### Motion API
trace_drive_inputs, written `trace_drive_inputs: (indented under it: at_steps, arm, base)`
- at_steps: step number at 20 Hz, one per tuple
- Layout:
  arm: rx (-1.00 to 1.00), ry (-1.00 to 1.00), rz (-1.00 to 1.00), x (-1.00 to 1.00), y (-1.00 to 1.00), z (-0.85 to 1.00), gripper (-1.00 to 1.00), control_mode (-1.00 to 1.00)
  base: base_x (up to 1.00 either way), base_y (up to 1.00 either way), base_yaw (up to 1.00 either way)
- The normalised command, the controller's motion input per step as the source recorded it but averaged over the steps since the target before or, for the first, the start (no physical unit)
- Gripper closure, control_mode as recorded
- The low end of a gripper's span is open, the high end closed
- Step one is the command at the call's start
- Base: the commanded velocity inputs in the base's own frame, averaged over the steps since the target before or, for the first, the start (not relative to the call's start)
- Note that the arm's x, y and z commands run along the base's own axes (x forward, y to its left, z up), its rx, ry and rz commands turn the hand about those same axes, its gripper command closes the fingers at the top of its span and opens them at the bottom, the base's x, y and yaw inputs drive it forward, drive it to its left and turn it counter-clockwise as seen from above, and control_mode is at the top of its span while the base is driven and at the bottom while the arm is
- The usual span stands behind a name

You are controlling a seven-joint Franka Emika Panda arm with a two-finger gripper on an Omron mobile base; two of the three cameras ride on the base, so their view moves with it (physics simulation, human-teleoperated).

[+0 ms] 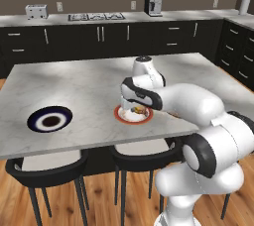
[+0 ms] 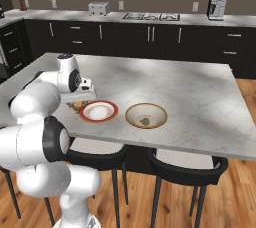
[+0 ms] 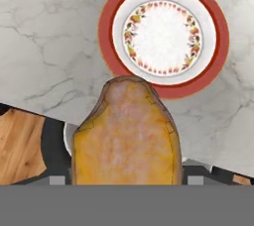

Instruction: Pick the chicken drumstick and garlic from their plates and place them in the bowl. Then put the bowl in the fridge.

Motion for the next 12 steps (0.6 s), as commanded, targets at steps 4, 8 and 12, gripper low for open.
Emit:
trace_drive_inputs:
  at_steps: [4, 8, 12]
  arm:
    - [0.00, 0.01, -0.01, 0.03, -0.76, 0.25, 1.00, -1.00]
    - [0.00, 0.01, -0.01, 0.01, -0.79, 0.19, 1.00, -1.00]
    - [0.02, 0.00, 0.00, 0.02, -0.80, 0.05, 1.00, -1.00]
  base:
    - [0.00, 0.00, 0.00]
    - [0.00, 0.00, 0.00]
    - [0.00, 0.00, 0.00]
